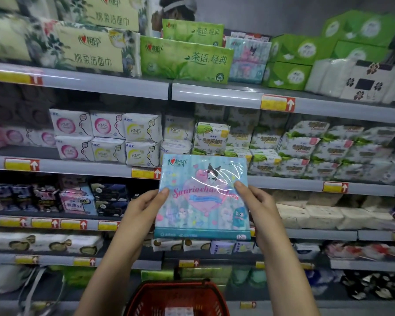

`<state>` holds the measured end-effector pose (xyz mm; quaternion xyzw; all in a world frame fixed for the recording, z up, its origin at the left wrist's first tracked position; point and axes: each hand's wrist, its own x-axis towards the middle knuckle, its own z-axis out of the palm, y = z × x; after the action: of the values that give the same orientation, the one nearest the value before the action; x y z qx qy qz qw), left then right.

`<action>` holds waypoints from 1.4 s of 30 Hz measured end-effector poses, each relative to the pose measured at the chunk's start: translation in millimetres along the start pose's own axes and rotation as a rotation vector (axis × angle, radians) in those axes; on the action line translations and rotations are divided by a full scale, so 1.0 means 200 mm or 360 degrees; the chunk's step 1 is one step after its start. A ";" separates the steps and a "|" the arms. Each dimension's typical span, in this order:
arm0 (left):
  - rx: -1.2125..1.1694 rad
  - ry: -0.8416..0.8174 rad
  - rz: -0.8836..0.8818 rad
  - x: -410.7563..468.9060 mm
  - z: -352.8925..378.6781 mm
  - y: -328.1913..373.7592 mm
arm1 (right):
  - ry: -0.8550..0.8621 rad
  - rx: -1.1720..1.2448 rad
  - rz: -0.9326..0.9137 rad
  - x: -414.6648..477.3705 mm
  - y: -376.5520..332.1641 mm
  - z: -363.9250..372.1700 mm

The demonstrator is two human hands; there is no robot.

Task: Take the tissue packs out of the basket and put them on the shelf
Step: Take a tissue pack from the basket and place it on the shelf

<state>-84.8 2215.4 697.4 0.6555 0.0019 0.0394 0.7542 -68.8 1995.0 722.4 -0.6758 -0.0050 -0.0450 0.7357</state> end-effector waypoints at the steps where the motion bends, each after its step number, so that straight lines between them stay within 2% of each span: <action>1: 0.0002 0.0006 0.0008 0.00 0.00 0.00 | -0.0001 0.0033 0.0007 0.00 0.00 0.00; 12: 0.0002 0.0073 0.0014 -0.05 -0.06 -0.06 | -0.0015 0.0080 0.0094 -0.02 0.07 0.04; 18: 0.0033 0.0008 -0.0008 -0.04 -0.10 -0.08 | 0.0066 0.0132 0.0223 -0.04 0.13 0.06; 23: 0.0042 -0.0040 -0.0028 -0.03 -0.12 -0.08 | 0.0118 0.0149 0.0203 -0.06 0.14 0.08; 42: 0.0187 0.0001 0.0022 -0.05 -0.20 0.02 | -0.0075 0.0121 0.0164 0.01 0.12 0.15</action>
<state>-97.0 2254.4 695.3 0.6987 0.0000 0.0446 0.7140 -63.3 2026.4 702.2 -0.6476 0.0108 0.0090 0.7619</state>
